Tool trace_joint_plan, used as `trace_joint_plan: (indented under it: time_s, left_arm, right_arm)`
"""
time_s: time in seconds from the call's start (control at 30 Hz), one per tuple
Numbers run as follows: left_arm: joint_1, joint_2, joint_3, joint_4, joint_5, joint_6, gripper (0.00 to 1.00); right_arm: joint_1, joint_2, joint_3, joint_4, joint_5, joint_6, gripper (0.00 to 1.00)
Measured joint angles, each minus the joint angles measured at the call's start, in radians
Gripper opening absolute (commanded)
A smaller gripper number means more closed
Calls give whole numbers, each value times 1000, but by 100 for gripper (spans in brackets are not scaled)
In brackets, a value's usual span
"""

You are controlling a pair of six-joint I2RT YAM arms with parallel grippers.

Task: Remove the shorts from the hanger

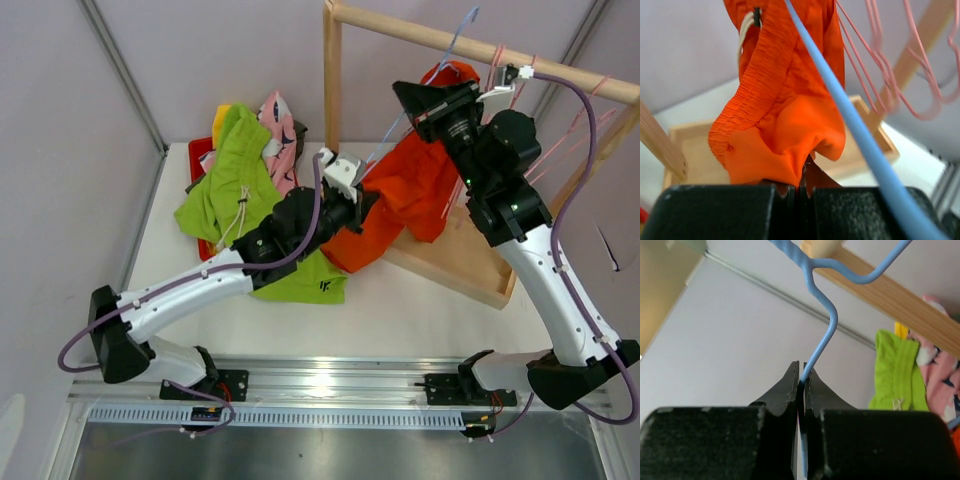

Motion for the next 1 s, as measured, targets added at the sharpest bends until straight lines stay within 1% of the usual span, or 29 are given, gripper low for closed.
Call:
trace_joint_plan:
  time_s: [0.07, 0.17, 0.23, 0.3, 0.37, 0.4, 0.57, 0.6, 0.67, 0.77, 0.83, 0.93, 1.0]
  left_arm:
    - [25, 27, 46, -3, -15, 0, 0]
    - [58, 24, 50, 24, -37, 0, 0]
    - [67, 3, 30, 47, -53, -1, 0]
    - [67, -37, -25, 79, -70, -1, 0]
    - [67, -111, -130, 115, -85, -2, 0]
    - [67, -159, -208, 153, -105, -9, 0]
    - [84, -450, -644, 248, -228, -34, 0]
    - [84, -505, -708, 267, -256, -39, 0]
    - [85, -580, -777, 302, -302, -43, 0]
    - [97, -591, -771, 343, -327, -43, 0]
    - [111, -518, -708, 339, -320, -43, 0]
    - [121, -376, -564, 301, -296, -45, 0]
    - [123, -318, -517, 290, -267, -50, 0]
  right_arm:
    - [-11, 2, -2, 61, 25, 53, 0]
    - [-10, 10, -2, 120, 10, 115, 0]
    - [-10, 25, -2, 144, -11, 153, 0]
    - [-9, 50, -2, 159, -54, 208, 0]
    - [-4, 84, -2, 162, -112, 278, 0]
    - [-3, 105, 3, 174, -145, 336, 0]
    - [14, 180, 61, 222, -230, 527, 0]
    - [16, 182, 64, 231, -235, 547, 0]
    - [23, 181, 72, 257, -238, 592, 0]
    - [26, 173, 76, 283, -235, 633, 0]
    - [26, 166, 77, 290, -230, 645, 0]
    - [26, 161, 76, 300, -227, 649, 0]
    - [15, 161, 76, 298, -224, 646, 0]
